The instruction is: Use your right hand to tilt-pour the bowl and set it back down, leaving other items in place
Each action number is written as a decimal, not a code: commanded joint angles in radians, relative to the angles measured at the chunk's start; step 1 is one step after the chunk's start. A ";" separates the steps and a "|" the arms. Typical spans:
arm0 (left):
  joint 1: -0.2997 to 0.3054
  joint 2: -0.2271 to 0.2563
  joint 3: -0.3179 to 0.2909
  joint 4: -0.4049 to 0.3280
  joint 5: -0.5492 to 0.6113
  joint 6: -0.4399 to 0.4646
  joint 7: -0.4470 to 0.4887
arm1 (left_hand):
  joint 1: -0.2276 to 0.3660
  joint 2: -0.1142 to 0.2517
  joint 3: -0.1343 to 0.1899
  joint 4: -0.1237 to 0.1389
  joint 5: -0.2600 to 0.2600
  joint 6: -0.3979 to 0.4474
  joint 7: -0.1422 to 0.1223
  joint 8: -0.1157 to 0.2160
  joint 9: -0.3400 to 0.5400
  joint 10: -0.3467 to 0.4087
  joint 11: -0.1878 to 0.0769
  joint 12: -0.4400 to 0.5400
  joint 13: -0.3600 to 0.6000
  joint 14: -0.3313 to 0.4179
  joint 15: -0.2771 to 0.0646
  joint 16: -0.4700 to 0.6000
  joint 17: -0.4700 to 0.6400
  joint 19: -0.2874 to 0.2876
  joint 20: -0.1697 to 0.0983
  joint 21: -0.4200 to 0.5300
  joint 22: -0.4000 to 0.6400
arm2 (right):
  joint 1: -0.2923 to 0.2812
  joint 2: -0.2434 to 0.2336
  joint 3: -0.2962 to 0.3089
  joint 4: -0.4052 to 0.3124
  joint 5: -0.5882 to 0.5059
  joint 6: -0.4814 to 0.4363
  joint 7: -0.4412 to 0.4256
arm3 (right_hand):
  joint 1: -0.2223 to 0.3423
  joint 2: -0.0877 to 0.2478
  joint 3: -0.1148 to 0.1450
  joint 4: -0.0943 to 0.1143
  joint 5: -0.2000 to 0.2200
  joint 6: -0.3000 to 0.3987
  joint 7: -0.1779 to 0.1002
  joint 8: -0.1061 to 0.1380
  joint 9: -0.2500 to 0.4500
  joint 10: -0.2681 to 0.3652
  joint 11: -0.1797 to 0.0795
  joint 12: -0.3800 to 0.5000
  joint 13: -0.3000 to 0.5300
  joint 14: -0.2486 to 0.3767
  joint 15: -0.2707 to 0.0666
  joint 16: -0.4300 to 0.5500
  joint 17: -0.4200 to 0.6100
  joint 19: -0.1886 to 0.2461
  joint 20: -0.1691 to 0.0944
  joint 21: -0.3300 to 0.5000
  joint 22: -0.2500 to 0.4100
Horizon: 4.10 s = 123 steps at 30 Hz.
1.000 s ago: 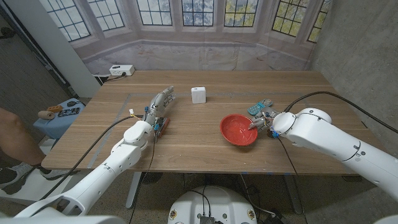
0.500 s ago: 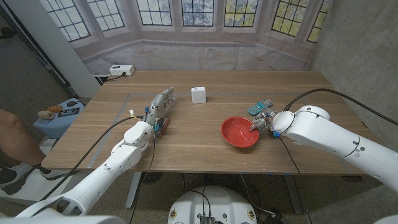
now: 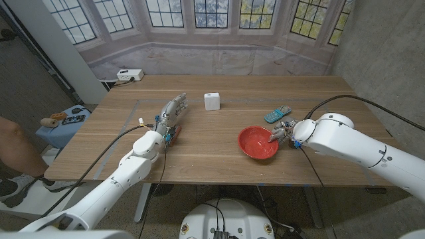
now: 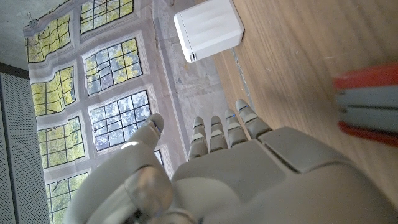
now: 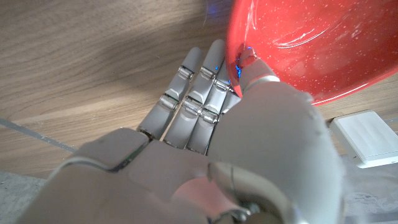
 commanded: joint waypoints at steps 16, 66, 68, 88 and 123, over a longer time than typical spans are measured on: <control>0.029 0.009 -0.008 -0.026 0.001 -0.008 0.009 | 0.008 0.008 0.003 -0.004 0.004 0.004 0.001 0.000 0.002 0.004 0.001 -0.003 0.001 0.005 -0.001 -0.003 0.003 0.007 0.003 -0.010 0.005 | 0.002 -0.004 -0.028 0.002 -0.019 0.018 0.002 | -0.017 0.008 0.001 0.010 0.007 -0.029 0.010 -0.018 0.004 -0.026 0.004 -0.026 -0.018 -0.027 -0.010 -0.022 0.011 -0.026 -0.011 0.003 -0.002; 0.032 0.031 -0.009 -0.056 -0.009 0.010 -0.013 | 0.007 0.007 0.004 -0.003 0.004 0.006 0.000 0.000 0.002 0.006 0.003 -0.003 0.001 0.007 -0.001 -0.003 0.003 0.013 0.004 -0.021 0.005 | 0.018 -0.074 -0.003 -0.034 -0.011 0.098 0.084 | -0.213 -0.028 -0.036 0.050 0.022 -0.224 0.062 -0.108 -0.010 -0.254 0.082 -0.171 -0.111 -0.260 0.072 -0.090 -0.085 -0.157 0.064 -0.060 -0.009; 0.034 0.032 -0.009 -0.059 -0.008 0.011 -0.013 | 0.008 0.007 0.004 -0.004 0.004 0.006 0.000 0.000 0.002 0.006 0.003 -0.003 0.001 0.007 -0.001 -0.003 0.002 0.013 0.004 -0.021 0.005 | 0.014 -0.078 0.000 -0.032 -0.015 0.110 0.085 | -0.217 -0.031 -0.035 0.048 0.024 -0.238 0.066 -0.110 -0.011 -0.267 0.088 -0.179 -0.115 -0.279 0.081 -0.091 -0.095 -0.162 0.067 -0.064 -0.009; 0.043 0.040 -0.013 -0.086 0.000 0.021 0.005 | 0.008 0.006 0.004 -0.004 0.004 0.005 -0.001 0.000 0.002 0.007 0.002 -0.003 0.001 0.008 -0.002 -0.003 0.002 0.015 0.004 -0.026 0.005 | -0.044 -0.092 0.060 -0.009 -0.045 0.229 0.085 | -0.252 -0.025 -0.030 0.047 0.031 -0.323 0.080 -0.119 -0.021 -0.372 0.134 -0.240 -0.136 -0.382 0.120 -0.084 -0.145 -0.219 0.088 -0.100 -0.010; 0.046 0.042 -0.034 -0.092 -0.029 0.021 0.002 | 0.008 0.007 0.003 -0.003 0.004 0.007 0.001 0.000 0.002 0.007 0.004 -0.003 0.001 0.008 -0.003 -0.003 0.003 0.019 0.003 -0.033 0.006 | -0.212 0.000 0.224 0.068 -0.034 0.466 -0.052 | -0.481 0.116 -0.055 0.173 0.011 -0.389 0.093 -0.106 -0.039 -0.444 0.171 -0.310 -0.174 -0.475 0.166 -0.057 -0.176 -0.260 0.102 -0.144 -0.009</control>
